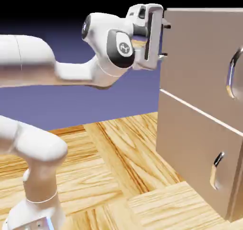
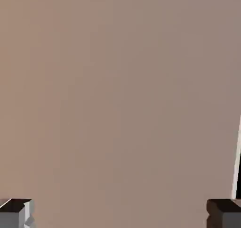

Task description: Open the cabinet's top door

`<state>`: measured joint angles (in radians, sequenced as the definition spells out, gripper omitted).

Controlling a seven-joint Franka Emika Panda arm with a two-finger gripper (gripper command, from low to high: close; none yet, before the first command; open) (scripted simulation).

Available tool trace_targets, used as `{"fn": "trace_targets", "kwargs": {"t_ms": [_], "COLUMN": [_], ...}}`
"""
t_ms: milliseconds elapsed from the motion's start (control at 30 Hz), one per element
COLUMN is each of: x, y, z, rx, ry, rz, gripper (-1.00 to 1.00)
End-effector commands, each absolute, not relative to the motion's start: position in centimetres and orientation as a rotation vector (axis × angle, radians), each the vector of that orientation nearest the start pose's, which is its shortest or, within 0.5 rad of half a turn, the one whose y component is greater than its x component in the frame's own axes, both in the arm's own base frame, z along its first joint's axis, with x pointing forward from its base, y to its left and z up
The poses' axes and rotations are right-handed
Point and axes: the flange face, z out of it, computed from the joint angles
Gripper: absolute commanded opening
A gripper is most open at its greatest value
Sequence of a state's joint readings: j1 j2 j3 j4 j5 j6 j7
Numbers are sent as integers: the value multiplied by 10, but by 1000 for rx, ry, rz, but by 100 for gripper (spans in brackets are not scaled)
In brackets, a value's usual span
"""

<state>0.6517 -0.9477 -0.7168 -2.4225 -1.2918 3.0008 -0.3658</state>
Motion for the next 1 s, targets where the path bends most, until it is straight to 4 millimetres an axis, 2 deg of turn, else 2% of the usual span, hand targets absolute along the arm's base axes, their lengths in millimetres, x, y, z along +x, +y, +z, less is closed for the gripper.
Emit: {"fn": "trace_targets", "kwargs": {"t_ms": [0, 167, 333, 467, 633, 733, 767, 933, 967], "x": [353, 360, 376, 395, 424, 442, 442, 492, 492], "y": [-77, -113, -148, -174, -201, -212, -212, -210, -210], "z": [674, 671, 653, 629, 587, 559, 559, 559, 559], "rx": [1580, 1313, 1075, 902, 695, 586, 586, 586, 586], "ry": [1160, 1265, 1342, 1395, 1461, 1497, 1497, 1497, 1497], "rz": [1494, 1340, 1153, 988, 766, 644, 644, 644, 644], "gripper": [0, 0, 0, 0, 0, 0, 0, 0, -100]}}
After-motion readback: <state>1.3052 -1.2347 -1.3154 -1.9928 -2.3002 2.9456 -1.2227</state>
